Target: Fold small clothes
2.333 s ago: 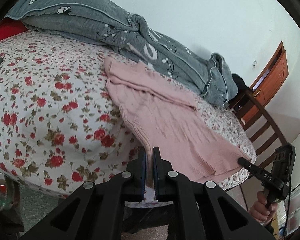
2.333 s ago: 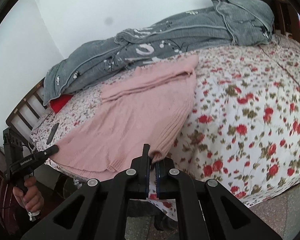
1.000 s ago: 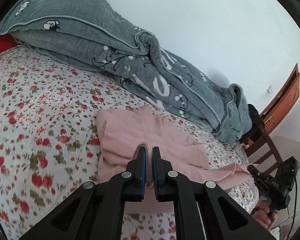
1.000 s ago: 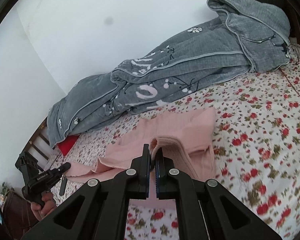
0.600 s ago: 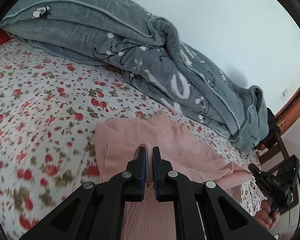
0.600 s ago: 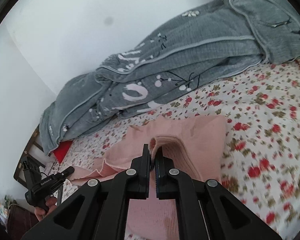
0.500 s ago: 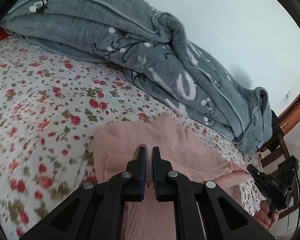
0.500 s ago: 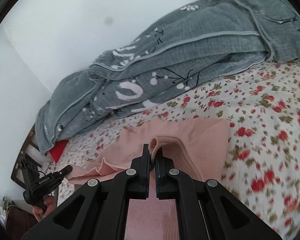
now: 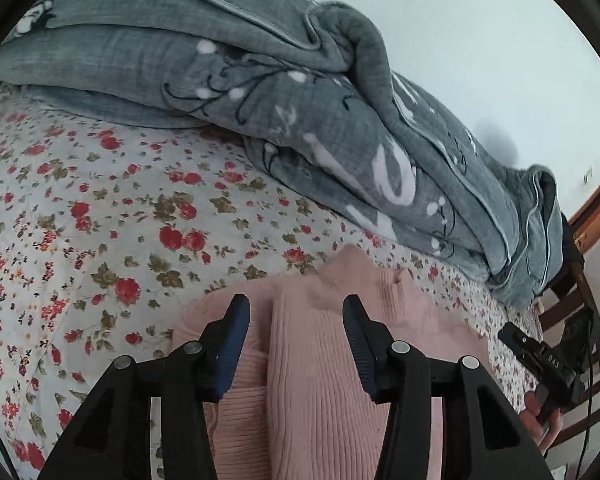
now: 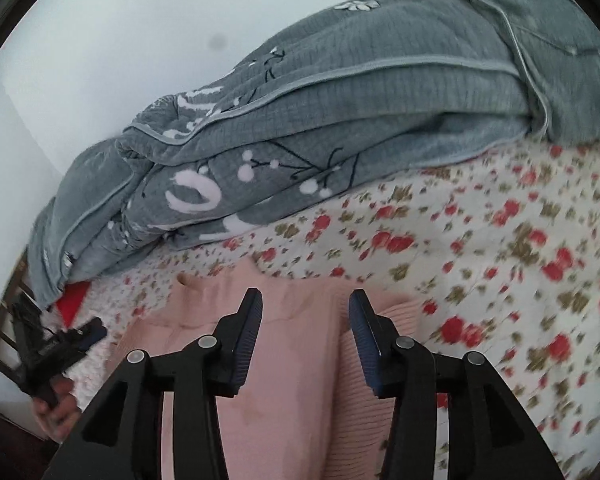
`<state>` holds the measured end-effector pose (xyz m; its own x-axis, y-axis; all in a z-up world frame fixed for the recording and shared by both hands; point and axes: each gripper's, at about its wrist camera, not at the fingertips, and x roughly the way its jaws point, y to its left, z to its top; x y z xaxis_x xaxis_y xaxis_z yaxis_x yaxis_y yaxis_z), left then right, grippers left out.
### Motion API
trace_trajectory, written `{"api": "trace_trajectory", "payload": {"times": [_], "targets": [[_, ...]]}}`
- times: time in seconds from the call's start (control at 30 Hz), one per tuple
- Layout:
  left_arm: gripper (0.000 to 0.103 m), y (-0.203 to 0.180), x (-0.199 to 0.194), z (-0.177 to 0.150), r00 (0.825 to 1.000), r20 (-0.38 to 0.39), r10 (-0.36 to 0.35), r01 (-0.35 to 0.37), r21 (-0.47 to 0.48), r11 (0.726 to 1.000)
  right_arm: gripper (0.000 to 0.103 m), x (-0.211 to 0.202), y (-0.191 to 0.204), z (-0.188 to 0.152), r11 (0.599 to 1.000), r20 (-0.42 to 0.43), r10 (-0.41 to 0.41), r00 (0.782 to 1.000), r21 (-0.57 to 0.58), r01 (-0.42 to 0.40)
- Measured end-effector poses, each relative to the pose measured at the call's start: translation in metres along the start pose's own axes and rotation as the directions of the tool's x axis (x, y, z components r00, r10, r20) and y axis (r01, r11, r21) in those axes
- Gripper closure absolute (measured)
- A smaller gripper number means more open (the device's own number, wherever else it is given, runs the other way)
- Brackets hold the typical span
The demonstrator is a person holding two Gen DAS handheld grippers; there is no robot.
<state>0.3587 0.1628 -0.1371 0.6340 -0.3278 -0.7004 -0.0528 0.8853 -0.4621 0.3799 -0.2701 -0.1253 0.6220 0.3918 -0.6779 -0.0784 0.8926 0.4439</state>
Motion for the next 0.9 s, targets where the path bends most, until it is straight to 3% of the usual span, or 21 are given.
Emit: {"api": "trace_trajectory", "payload": {"times": [0.17,0.27,0.3,0.33,0.4,0.43,0.53,0.63,0.73,0.9], "targets": [[0.057,-0.011,0.020,0.001,0.997,-0.043,0.064,-0.061,0.070,0.996,0.057,0.021,0.004,-0.001,0.998,-0.080,-0.011,0.997,-0.055,0.006],[0.059,-0.015,0.036,0.000,0.989,-0.081,0.120,-0.110,0.115,0.987,0.057,0.042,0.005,-0.006,0.992,-0.141,-0.075,0.987,-0.107,0.060],[0.067,-0.015,0.039,-0.001,0.988,-0.081,0.130,-0.120,0.125,0.985,0.058,0.049,0.004,-0.009,0.991,-0.152,-0.085,0.985,-0.119,0.067],[0.080,-0.015,0.041,-0.001,0.987,-0.080,0.138,-0.127,0.134,0.983,0.069,0.052,0.004,-0.010,0.989,-0.160,-0.094,0.983,-0.126,0.075],[0.093,-0.015,0.045,-0.003,0.986,-0.086,0.145,-0.131,0.148,0.980,0.093,0.061,0.004,-0.014,0.984,-0.178,-0.124,0.976,-0.152,0.097],[0.095,-0.014,0.044,-0.004,0.987,-0.083,0.140,-0.127,0.152,0.980,0.096,0.063,0.007,-0.015,0.980,-0.182,-0.132,0.974,-0.171,0.101],[0.096,-0.014,0.029,-0.001,0.993,-0.021,0.114,-0.110,0.155,0.982,0.098,0.052,0.014,-0.015,0.973,-0.124,-0.125,0.984,-0.210,0.097],[0.096,-0.014,0.008,0.008,0.998,0.039,0.059,-0.064,0.136,0.989,0.098,0.028,0.018,-0.006,0.979,-0.040,-0.061,0.997,-0.198,0.052],[0.096,-0.015,0.010,0.013,0.991,0.059,0.120,-0.127,0.141,0.982,0.098,0.018,0.020,0.005,0.983,0.004,-0.027,1.000,-0.182,0.028],[0.095,-0.001,0.042,0.005,0.977,0.017,0.214,-0.214,0.144,0.966,0.098,0.056,0.012,-0.004,0.968,-0.044,-0.162,0.986,-0.200,0.150]]}}
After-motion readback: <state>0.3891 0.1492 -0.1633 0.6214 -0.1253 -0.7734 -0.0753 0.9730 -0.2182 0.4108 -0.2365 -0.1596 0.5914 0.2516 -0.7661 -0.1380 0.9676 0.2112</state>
